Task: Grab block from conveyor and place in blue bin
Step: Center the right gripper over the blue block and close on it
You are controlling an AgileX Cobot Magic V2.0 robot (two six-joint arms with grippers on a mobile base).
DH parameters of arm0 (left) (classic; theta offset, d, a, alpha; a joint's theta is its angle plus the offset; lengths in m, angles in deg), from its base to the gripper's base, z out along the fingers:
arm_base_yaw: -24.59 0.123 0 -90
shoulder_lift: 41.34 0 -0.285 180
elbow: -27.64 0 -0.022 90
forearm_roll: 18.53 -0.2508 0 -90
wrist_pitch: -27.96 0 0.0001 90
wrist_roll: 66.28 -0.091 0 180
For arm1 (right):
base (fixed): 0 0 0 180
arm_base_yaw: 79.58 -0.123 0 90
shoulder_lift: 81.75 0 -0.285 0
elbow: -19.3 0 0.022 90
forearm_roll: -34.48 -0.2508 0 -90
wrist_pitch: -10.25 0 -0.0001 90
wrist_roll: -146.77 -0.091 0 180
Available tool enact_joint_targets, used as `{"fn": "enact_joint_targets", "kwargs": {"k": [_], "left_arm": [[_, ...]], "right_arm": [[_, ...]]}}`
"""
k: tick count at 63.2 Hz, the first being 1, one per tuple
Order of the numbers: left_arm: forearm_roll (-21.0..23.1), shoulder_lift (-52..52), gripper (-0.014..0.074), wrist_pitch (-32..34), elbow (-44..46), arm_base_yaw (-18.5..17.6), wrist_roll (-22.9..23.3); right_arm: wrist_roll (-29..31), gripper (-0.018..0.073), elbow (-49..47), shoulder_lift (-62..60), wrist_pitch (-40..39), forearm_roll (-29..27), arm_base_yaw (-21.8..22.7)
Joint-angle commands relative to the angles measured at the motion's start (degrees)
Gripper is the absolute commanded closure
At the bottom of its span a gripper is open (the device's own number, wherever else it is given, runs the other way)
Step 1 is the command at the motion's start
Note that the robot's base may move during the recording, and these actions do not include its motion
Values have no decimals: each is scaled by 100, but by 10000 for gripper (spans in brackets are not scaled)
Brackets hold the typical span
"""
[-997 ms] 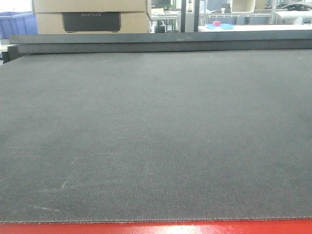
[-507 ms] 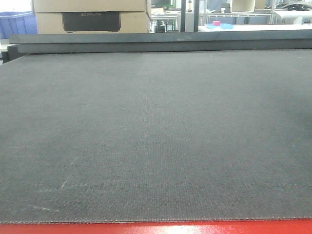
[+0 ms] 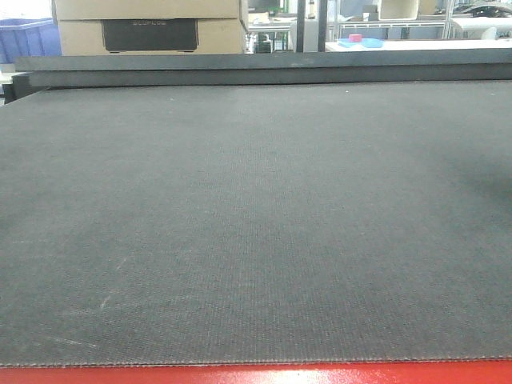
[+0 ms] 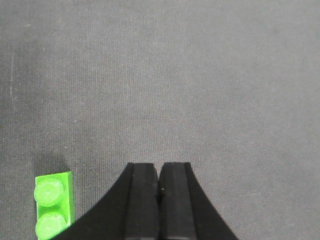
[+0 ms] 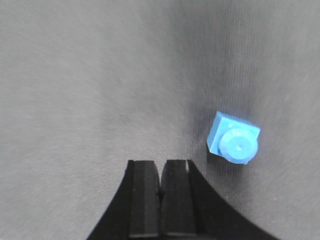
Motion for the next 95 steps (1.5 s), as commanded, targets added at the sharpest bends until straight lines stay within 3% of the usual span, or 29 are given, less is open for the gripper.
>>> {"fn": "enact_joint_targets", "kwargs": {"k": [1,7,22,27,37,41,56,95], "left_arm": [[85,11,708,0,-7,11,9],[85,11,708,0,-102,11,9],[85,11,708,144,-487,11,9],[85,11,708,145,-573,11,9],[85,11,708,145,-595,11,9],[85,11,708,134,-589,11,9],[85,11,708,111,-589,11,9],[85,11,708,-68,-589,11,9]], "right_arm": [[-524,718,-44,249,39,449,13],[-1043,718,-44,387,207,1074,13],[-1193,705,-32,400,229,1103,13],[-1193,602,-32,400,229,1103,13],[-1338,248,59,400,45,1103,13],[-1364,187,200,425,-66,1103,13],[-1364,188,637,612,-793,1081,13],[-1364,188,915,1089,-1075,1002,198]]}}
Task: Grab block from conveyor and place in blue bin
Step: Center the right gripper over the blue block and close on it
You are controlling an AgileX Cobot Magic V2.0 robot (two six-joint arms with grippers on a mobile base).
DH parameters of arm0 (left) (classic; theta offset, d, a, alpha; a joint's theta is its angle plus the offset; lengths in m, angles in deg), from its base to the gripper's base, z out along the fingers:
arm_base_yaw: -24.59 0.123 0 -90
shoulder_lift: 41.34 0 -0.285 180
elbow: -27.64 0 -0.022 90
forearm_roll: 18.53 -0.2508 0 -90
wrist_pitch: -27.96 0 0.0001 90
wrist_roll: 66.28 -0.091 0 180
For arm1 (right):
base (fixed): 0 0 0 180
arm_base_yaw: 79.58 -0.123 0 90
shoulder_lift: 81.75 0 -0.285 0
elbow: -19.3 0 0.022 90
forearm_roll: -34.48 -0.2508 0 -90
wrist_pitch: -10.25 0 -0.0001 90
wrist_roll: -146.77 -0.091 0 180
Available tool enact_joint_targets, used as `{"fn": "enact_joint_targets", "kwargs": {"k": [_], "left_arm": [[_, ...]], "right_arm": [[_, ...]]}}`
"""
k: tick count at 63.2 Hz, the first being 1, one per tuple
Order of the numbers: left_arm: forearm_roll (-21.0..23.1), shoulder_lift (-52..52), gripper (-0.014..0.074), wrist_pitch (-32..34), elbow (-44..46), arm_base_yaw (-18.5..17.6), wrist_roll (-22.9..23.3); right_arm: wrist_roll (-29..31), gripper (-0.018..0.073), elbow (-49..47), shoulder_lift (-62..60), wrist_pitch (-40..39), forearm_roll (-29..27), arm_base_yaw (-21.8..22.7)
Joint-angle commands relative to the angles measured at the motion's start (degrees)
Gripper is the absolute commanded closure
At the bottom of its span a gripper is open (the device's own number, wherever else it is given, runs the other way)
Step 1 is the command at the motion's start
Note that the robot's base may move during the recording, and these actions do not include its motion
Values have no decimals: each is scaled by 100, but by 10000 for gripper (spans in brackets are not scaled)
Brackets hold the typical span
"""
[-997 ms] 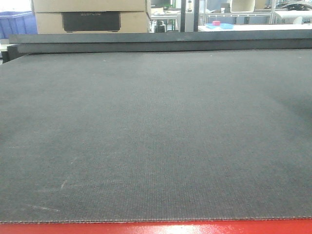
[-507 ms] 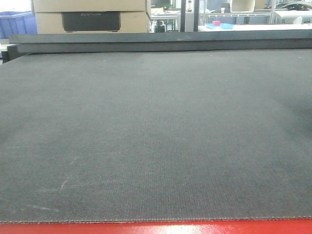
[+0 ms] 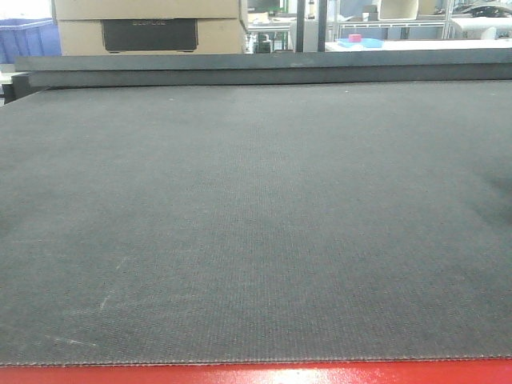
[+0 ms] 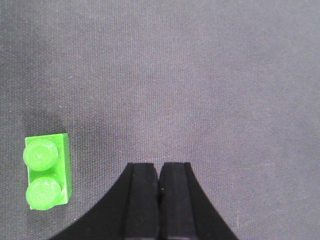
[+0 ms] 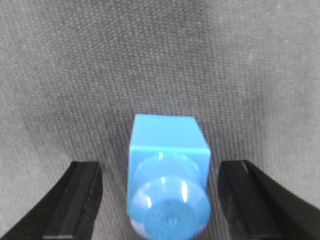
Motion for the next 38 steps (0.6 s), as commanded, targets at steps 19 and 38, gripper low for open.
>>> {"fn": "enact_joint_targets", "kwargs": {"k": [19,38], "left_arm": [[62,-7,708,-43,-6,11,9],[62,-7,708,-54,-6,11,9]], "right_arm": [[-10,189,22,4,-323,11,36],[-10,331,22,126,-289,11,36]]}}
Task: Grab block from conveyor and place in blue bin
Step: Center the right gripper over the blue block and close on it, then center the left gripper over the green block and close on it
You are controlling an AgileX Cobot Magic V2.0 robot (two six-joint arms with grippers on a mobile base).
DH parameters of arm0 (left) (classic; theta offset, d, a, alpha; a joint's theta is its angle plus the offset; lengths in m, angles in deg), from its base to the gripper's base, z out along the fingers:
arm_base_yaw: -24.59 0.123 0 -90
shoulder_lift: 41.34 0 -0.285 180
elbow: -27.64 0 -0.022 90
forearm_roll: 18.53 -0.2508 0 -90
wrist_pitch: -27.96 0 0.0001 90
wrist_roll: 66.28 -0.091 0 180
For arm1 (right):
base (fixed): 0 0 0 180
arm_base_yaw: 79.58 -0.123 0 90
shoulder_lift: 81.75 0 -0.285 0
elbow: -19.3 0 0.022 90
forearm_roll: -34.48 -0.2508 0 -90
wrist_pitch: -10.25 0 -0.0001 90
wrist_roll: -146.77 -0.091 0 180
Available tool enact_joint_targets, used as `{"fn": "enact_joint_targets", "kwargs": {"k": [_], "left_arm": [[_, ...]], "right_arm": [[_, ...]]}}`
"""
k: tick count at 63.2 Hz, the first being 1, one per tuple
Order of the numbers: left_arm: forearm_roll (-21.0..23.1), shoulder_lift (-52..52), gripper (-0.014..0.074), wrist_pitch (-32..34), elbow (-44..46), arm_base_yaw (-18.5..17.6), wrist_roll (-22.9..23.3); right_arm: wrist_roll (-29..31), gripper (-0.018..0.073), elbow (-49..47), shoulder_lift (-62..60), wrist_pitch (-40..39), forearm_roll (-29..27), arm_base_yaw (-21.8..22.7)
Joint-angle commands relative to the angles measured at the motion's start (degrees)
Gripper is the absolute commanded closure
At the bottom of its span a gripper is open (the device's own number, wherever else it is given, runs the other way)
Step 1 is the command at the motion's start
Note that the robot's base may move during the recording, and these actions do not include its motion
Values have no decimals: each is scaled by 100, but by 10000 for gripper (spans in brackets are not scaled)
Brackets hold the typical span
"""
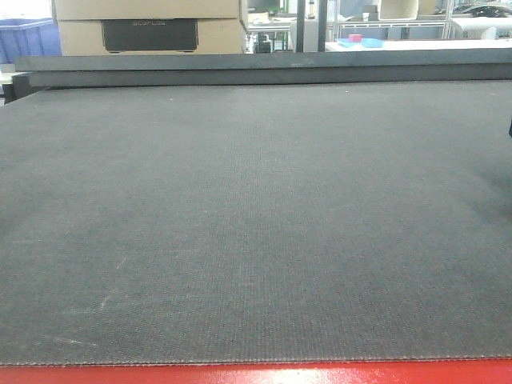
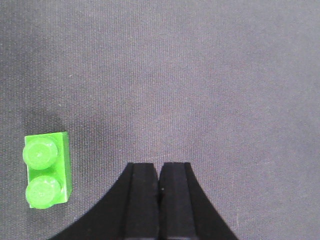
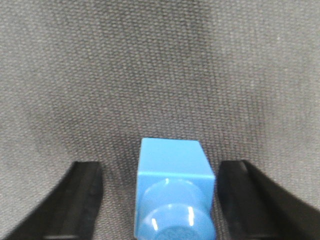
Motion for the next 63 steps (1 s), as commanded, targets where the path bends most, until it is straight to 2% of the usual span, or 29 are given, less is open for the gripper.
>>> {"fn": "enact_joint_targets", "kwargs": {"k": [1,4,11,22,28,33,38,44,63], "left_arm": [[62,-7,708,-34,-6,11,9],[62,-7,708,-65,-6,11,9],[62,-7,708,-114,-6,11,9],[62,-84,708,-385,-6,11,9],[-128,-115,708,-541,-6,11,135],[-544,-115,708,-614,-6,11,448],[-1178,-115,708,-691,-6,11,920],[-1602,-115,708,-815,-6,11,1105],[-1674,242,708,-767,-6,11,1043]], "right_arm": [[-10,352,10,111,24,11,36],[-10,426,10,157,47,11,36],[-10,723,10,93,64,31,36],[-10,721,-96,-415,277,31,36],[-10,721,-157,-800,366,31,36],[12,721,-157,-1194,343,31,25],[12,721,-157,-1581,301,31,25],[12,721,-157,-1993,283,31,25],[12,721,-157,-2501,247,31,25]]}}
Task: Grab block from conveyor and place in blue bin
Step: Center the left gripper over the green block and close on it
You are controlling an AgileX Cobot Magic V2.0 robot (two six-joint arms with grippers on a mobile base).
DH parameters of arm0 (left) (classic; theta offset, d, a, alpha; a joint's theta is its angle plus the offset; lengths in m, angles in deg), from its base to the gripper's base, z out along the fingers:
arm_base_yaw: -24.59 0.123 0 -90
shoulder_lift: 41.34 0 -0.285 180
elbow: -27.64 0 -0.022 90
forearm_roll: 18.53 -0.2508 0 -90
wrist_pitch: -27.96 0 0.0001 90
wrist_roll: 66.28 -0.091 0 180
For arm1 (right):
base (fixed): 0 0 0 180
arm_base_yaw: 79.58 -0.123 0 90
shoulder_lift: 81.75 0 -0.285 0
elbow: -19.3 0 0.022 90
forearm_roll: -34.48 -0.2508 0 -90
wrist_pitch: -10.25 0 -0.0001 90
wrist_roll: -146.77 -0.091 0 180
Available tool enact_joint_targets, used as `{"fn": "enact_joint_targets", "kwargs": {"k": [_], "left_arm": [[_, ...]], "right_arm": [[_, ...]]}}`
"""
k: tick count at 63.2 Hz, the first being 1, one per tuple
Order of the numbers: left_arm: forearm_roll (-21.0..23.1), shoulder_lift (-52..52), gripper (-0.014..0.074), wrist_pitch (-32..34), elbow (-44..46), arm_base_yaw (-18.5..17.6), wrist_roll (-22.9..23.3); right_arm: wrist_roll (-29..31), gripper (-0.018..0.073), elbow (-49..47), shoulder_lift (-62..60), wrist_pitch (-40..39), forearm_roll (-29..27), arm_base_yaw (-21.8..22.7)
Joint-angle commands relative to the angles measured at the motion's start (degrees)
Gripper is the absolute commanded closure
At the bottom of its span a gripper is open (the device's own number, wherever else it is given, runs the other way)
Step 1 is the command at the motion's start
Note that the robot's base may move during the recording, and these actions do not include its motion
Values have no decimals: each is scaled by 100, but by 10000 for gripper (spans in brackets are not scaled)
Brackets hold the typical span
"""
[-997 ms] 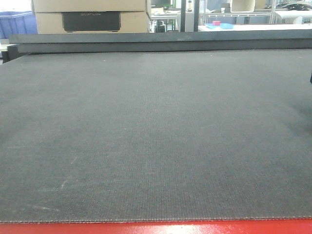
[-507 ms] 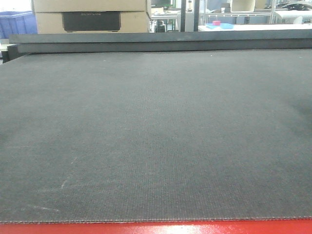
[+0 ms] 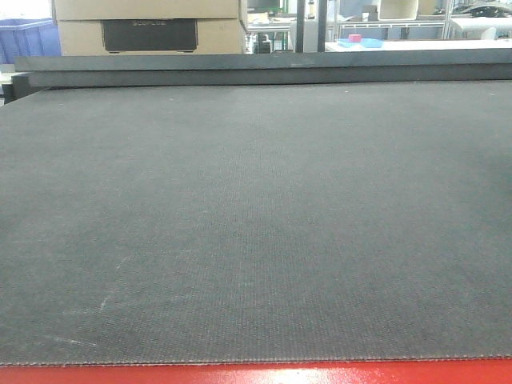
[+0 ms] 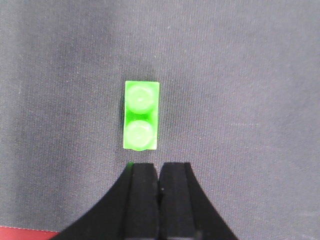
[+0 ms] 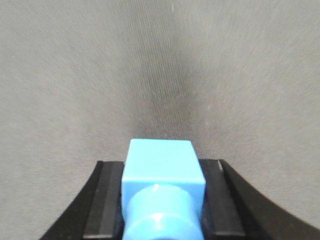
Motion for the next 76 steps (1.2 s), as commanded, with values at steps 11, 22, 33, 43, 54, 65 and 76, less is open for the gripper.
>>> {"fn": "enact_joint_targets", "kwargs": {"k": [11,22,33,43,54,65,76], "left_arm": [[-18,491,692,46,-6,11,-138],[-18,560,445,229,-6,11,-178],[37,689,179,309,-64,69,-226],[165,927,142,381,-89,140,-226],[109,1297,142,471,-100,140,-226],[110,1543,142,782,-306,146,-226],[-4,1591,142,1140,-530,146,-127]], "right_arm": [[110,721,-29,-67,32,-28,14],[327,721,-29,-67,42,-201,14],[549,721,-29,-67,42,-201,14],[550,721,-29,-67,16,-201,14],[550,721,-29,-67,7,-201,14],[550,721,-29,-67,7,-201,14],[550,721,-29,-67,7,-201,14]]}}
